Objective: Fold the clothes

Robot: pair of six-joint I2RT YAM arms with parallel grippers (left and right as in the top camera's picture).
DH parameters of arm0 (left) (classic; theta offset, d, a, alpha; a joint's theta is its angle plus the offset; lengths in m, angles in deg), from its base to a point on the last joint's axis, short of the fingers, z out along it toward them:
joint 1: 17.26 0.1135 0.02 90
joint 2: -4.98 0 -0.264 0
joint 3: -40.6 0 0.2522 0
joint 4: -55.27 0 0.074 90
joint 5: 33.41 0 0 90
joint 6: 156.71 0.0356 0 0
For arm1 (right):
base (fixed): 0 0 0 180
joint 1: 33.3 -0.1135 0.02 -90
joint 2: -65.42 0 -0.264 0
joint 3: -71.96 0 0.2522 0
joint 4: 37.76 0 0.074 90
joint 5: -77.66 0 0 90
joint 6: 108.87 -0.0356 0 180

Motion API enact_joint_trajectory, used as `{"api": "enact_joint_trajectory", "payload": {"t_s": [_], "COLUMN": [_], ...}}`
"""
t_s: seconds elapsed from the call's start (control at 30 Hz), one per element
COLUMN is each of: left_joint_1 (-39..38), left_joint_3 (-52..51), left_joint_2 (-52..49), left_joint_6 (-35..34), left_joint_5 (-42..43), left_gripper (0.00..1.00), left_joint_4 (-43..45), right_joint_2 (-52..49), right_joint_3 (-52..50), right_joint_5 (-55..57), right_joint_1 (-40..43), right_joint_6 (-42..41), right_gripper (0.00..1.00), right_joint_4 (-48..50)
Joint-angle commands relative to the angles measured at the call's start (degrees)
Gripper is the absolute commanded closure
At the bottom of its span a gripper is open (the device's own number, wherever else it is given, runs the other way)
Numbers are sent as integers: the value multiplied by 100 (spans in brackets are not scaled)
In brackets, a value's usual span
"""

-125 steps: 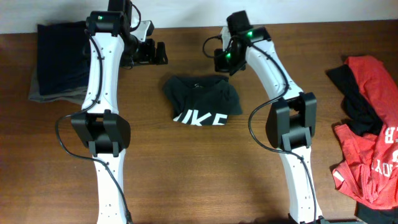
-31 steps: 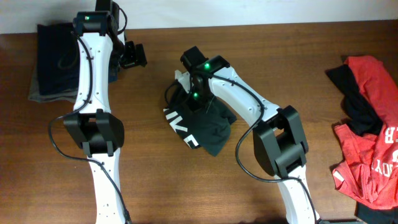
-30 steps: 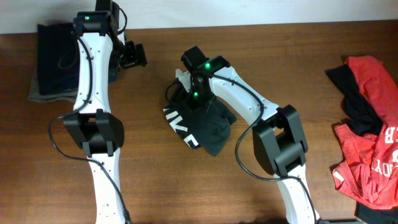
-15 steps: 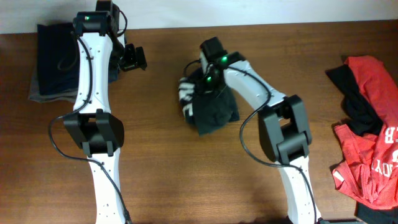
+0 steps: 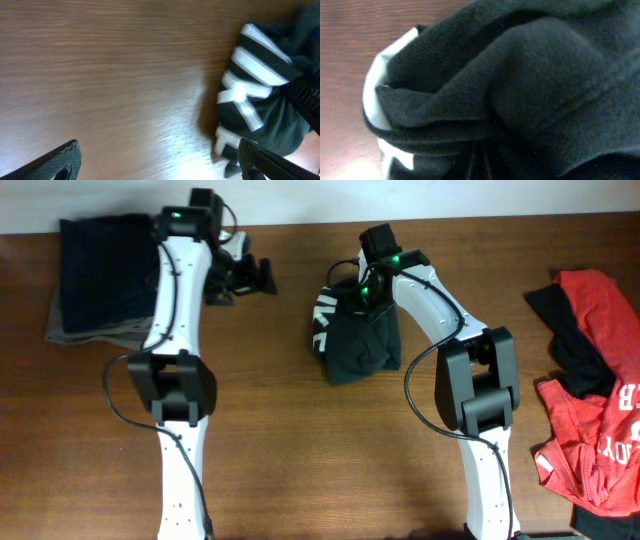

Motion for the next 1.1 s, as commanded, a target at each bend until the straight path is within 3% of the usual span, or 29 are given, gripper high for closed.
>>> {"api": "enact_joint_trajectory", "payload": {"t_s": [0.0,0.1,0.17,0.43,0.53,0.8,1.07], "left_joint_1": [-184,-302,-398,-601,-601,-601,-732], "left_joint_3": [31,31,31,28,26,26,26], "left_joint_2": [-114,-114,-133,-286,-396,-1062,-1399], "left_joint_6": [291,549,584,579,581,686,732], "left_joint_5": [365,809,964,1014,1325,2017,2518], "left_gripper": [1,1,1,1,1,1,1], "left_joint_4": [96,232,334,219,175,-164,-37], "right_joint_2": [160,201,254,457,457,457,455], "right_joint_3": [164,247,428,2142,2806,3451,3438], "right_joint_5": [-1049,-1025,-1025,-164,76,136,133], "right_joint_1": [-63,-59,-20,435,713,1792,2404], "right_joint_6": [61,103,103,450,745,859,1117], "right_gripper": [90,86,77,15,4,1,1], "right_joint_4": [-37,-96,-269,-2149,-2865,-4026,-4323]}}
